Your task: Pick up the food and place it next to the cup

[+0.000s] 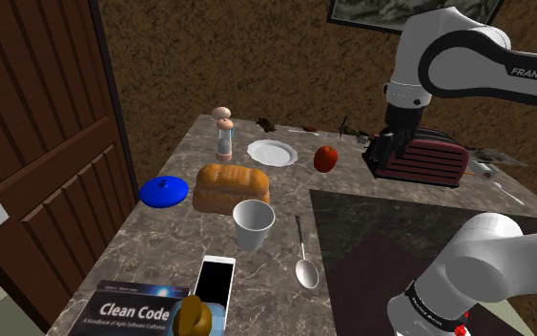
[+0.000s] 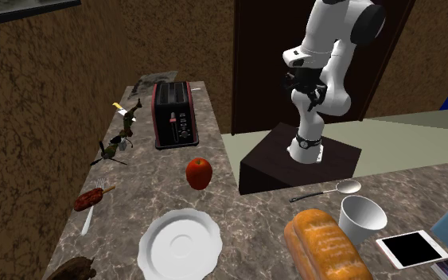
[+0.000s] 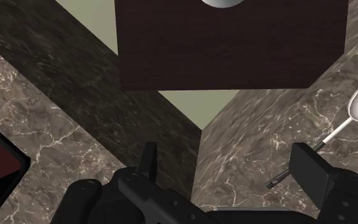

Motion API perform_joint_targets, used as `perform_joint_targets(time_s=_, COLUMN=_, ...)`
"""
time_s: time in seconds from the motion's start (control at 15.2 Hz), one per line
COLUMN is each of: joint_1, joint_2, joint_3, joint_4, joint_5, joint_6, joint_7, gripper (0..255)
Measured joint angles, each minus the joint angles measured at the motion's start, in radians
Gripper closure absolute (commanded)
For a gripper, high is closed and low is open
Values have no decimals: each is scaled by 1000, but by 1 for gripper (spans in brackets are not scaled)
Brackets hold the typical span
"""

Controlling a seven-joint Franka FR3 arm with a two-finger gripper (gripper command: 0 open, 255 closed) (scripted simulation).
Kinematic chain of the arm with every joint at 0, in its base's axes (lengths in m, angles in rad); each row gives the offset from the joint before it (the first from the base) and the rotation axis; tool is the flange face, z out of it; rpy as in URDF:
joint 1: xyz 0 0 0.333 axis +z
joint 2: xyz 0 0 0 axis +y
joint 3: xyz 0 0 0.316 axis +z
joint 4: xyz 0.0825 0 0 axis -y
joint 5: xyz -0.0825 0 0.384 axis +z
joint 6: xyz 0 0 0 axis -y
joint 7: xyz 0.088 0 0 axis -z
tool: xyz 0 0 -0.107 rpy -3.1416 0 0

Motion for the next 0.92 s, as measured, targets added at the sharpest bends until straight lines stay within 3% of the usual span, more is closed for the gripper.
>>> perform_joint_targets(time_s=0.26, joint_1=-11, joint_2=27, joint_3=-28, joint_4=-14, joint_5=-18, joint_6=69, joint_7=-18, gripper=0)
perform_joint_targets(time_s=0.92, joint_1=-59, joint_2=261, joint_3=-173, joint_4=-9, joint_5=-76, joint_6=439, joint_7=-116, gripper=0)
